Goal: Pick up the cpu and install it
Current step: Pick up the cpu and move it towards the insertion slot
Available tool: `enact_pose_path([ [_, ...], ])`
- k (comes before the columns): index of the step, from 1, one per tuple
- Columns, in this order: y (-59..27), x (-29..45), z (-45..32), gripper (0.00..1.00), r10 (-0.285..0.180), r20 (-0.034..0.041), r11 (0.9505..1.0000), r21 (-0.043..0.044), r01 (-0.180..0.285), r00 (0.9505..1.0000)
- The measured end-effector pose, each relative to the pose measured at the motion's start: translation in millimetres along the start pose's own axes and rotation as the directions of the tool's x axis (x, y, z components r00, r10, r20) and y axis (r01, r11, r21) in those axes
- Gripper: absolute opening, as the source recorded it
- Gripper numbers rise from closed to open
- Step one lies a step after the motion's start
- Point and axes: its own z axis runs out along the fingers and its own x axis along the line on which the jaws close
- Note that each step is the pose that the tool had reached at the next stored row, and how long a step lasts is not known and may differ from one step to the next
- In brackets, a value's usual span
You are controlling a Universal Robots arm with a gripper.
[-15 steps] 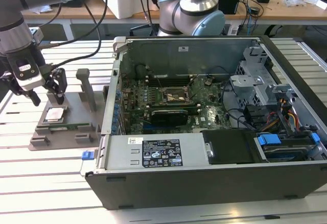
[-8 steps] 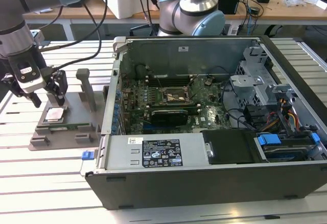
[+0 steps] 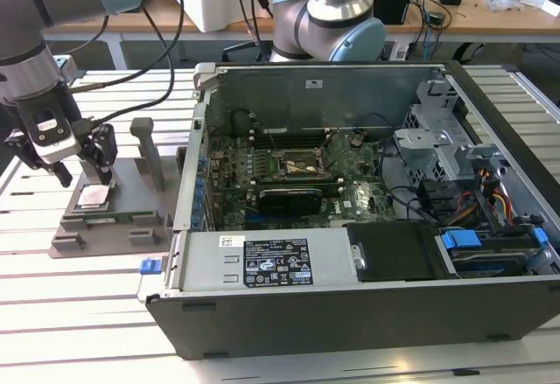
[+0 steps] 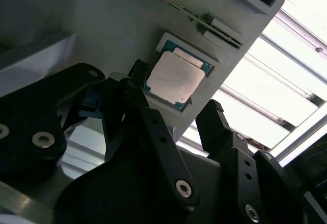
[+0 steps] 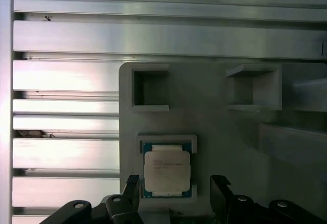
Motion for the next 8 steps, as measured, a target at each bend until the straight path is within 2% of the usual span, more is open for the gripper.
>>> enact_pose_path([
  [4, 0.1, 0.1, 4.2, 0.66, 0.000, 0.0000, 1.0000, 0.0000, 0.000, 1.0000],
  [8, 0.2, 0.4, 12.0, 0.66, 0.000, 0.0000, 1.0000, -0.0001, 0.000, 1.0000],
])
